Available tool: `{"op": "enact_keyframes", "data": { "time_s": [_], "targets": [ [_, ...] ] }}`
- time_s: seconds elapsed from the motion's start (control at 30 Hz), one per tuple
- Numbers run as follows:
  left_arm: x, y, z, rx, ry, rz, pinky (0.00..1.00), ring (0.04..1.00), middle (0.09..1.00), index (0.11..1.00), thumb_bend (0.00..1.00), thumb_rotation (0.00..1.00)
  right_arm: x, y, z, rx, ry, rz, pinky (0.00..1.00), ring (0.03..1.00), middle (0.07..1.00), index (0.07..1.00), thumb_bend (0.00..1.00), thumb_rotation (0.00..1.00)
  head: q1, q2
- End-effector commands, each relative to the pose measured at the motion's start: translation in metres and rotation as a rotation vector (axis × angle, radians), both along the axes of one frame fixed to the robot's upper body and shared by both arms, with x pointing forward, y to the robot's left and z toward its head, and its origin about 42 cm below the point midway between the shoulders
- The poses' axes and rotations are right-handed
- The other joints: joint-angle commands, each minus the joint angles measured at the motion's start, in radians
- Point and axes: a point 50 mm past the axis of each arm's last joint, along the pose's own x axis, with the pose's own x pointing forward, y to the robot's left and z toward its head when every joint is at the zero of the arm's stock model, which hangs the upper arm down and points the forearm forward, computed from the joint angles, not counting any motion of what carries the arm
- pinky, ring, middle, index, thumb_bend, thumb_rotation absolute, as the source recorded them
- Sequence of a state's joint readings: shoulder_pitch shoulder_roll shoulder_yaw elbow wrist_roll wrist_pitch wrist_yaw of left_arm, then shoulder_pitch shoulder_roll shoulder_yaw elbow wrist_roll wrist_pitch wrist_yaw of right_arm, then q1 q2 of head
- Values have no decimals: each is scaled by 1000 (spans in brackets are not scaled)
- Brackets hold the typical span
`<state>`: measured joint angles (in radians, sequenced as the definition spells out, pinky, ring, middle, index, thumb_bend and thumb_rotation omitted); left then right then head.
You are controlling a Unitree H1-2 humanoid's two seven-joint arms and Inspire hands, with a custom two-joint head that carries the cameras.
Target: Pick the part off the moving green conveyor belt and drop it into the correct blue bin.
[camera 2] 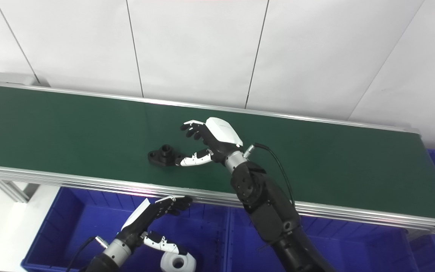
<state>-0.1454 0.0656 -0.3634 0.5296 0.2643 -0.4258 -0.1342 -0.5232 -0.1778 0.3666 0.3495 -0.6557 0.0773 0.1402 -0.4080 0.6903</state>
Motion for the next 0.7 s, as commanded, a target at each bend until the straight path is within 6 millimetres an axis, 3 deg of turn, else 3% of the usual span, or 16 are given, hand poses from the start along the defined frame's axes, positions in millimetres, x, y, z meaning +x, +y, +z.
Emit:
{"op": "enact_keyframes", "data": {
  "time_s": [0.0, 0.4, 0.67],
  "targets": [
    [12, -6, 16, -48, -75, -12, 717, 772, 786, 782, 709, 48, 15, 6, 28, -13, -79, 14, 659, 734, 749, 794, 735, 321, 7, 3],
    [12, -11, 16, -42, -83, -12, 711, 769, 783, 778, 716, 55, 18, 8, 10, -161, -50, 49, 655, 723, 745, 799, 716, 326, 21, 0],
    [11, -12, 16, -42, -85, -13, 718, 775, 785, 779, 716, 69, 18, 2, -3, -228, -39, 46, 659, 724, 745, 795, 706, 270, 27, 5]
  ]
}}
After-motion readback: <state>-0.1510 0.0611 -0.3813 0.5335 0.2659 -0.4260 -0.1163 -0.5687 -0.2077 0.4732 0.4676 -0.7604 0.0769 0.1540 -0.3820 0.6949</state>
